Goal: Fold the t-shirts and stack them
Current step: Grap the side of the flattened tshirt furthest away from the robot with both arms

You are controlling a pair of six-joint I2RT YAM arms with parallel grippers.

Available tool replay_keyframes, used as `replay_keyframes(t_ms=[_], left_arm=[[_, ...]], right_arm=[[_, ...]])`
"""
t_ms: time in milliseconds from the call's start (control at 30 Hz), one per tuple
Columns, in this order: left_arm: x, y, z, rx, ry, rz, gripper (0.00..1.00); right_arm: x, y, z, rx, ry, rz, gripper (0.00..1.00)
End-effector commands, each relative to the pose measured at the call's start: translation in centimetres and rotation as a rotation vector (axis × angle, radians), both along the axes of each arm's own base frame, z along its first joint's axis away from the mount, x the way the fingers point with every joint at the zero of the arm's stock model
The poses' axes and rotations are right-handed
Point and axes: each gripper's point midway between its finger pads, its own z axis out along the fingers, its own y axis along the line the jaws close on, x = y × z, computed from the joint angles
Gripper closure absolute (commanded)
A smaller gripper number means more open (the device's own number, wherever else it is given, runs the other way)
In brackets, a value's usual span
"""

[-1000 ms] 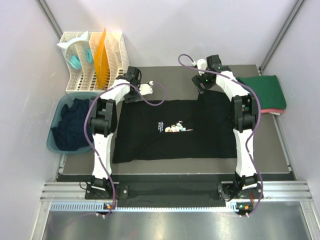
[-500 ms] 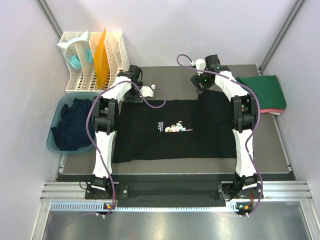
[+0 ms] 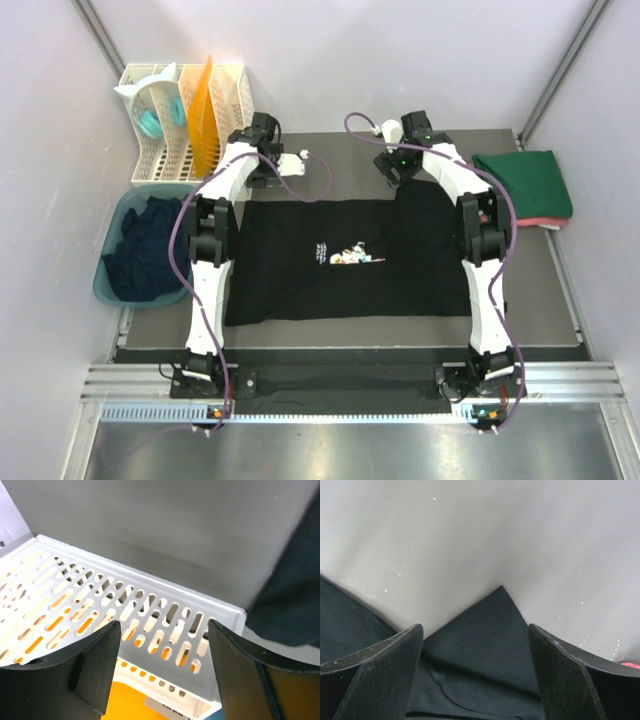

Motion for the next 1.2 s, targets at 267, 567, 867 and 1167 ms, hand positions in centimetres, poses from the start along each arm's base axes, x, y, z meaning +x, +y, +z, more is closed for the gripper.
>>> replay_keyframes(t_ms=[267,567,867,1167], left_arm=[[-5.3,0.1,-1.9,0.008,0.245,-0.072,0.25],[-7.3,-0.1,-4.2,0.03,0.351,-0.088,0.25],[-7.7,0.4,-6.9,0.065,0.399,-0.09,0.26],[-8.0,0.0,-8.2,0.068,0.418,-0.082,0.3]], right_arm=[[1.1,1.3,5.9,0.012,-0.147,0.029,0.15],[1.1,2.1,6.2,0.001,-0.163,0.046,0.15],[1.3,1.2,5.6,-0.041,-0.189,0.021,0.14],[2.9,-1.2,3.0,-0.035,-0.162,-0.052,0.13]])
